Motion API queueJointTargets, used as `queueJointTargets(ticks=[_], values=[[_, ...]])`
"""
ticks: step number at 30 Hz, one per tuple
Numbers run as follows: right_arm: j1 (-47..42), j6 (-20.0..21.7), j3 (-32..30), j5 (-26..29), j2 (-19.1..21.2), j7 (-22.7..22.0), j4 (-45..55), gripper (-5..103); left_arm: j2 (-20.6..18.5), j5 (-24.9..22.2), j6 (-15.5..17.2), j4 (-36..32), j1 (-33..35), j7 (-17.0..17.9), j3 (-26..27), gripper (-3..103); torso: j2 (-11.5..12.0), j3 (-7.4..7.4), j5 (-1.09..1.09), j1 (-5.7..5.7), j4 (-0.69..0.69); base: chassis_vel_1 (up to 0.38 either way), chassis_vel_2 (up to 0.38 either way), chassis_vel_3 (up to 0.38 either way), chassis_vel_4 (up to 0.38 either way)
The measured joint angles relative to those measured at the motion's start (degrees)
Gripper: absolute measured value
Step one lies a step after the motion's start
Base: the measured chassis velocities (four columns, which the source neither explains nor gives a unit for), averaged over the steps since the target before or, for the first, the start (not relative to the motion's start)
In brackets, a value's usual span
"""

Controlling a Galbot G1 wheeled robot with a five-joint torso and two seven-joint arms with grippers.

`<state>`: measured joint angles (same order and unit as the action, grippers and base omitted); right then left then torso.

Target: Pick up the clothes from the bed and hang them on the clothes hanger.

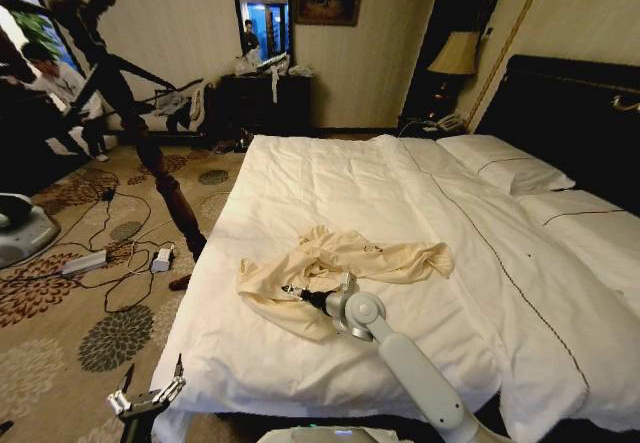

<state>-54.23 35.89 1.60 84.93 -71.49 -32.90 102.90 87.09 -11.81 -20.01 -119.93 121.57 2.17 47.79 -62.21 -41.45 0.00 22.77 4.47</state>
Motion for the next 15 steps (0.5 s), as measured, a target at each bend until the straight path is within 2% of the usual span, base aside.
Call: queueJointTargets(ticks=[3, 4, 5, 8, 10, 13, 14, 15], values=[[0.4, 0.1, -0.2, -0.3, -1.0, 0.1, -0.9, 101, 0.0, 0.2, 0.1, 0.0, 0.0, 0.0, 0.0, 100, 0.0, 0.0, 0.0, 0.0, -0.01, 0.0, 0.0, 0.0, 0.0], [0.6, 0.1, -0.3, -0.4, -1.5, 0.1, -1.3, 96, -0.1, 0.2, 0.2, -0.1, -0.1, 0.0, 0.0, 100, 0.0, 0.0, 0.0, 0.0, -0.01, 0.0, 0.0, 0.0, 0.0], [0.6, 0.1, -0.3, -0.4, -1.5, 0.1, -1.3, 96, -0.1, 0.2, 0.2, -0.1, -0.1, 0.0, 0.0, 100, 0.0, 0.0, 0.0, 0.0, -0.01, 0.0, 0.0, 0.0, 0.0], [1.3, 0.1, -0.6, -0.7, -2.2, 0.2, -2.6, 81, -0.2, -0.3, 0.9, -0.4, -0.4, -0.1, 0.0, 100, 0.0, 0.0, 0.0, 0.0, -0.01, 0.0, 0.0, 0.0, 0.0], [1.3, 0.1, -0.6, -0.8, -2.2, 0.3, -2.7, 81, -0.2, -0.5, 1.0, -0.5, -0.5, -0.1, -0.1, 100, 0.0, 0.0, 0.0, 0.0, -0.01, 0.0, 0.0, 0.0, 0.0], [1.0, 0.0, -0.5, -1.2, -2.2, 0.3, -2.6, 63, -0.2, -0.6, 1.4, -0.8, -0.8, -0.1, -0.3, 100, 0.0, 0.0, 0.0, 0.0, -0.01, 0.0, 0.0, 0.0, 0.0], [1.0, 0.0, -0.5, -1.2, -2.2, 0.3, -2.6, 63, -0.2, -0.6, 1.4, -0.8, -0.8, -0.1, -0.3, 100, 0.0, 0.0, 0.0, 0.0, -0.01, 0.0, 0.0, 0.0, 0.0], [0.7, 0.0, -0.5, -1.5, -2.2, 0.3, -2.3, 58, -0.2, -0.6, 1.5, -0.8, -1.0, -0.1, -0.4, 100, 0.0, 0.0, 0.0, 0.0, -0.01, 0.0, 0.0, 0.0, 0.0]])
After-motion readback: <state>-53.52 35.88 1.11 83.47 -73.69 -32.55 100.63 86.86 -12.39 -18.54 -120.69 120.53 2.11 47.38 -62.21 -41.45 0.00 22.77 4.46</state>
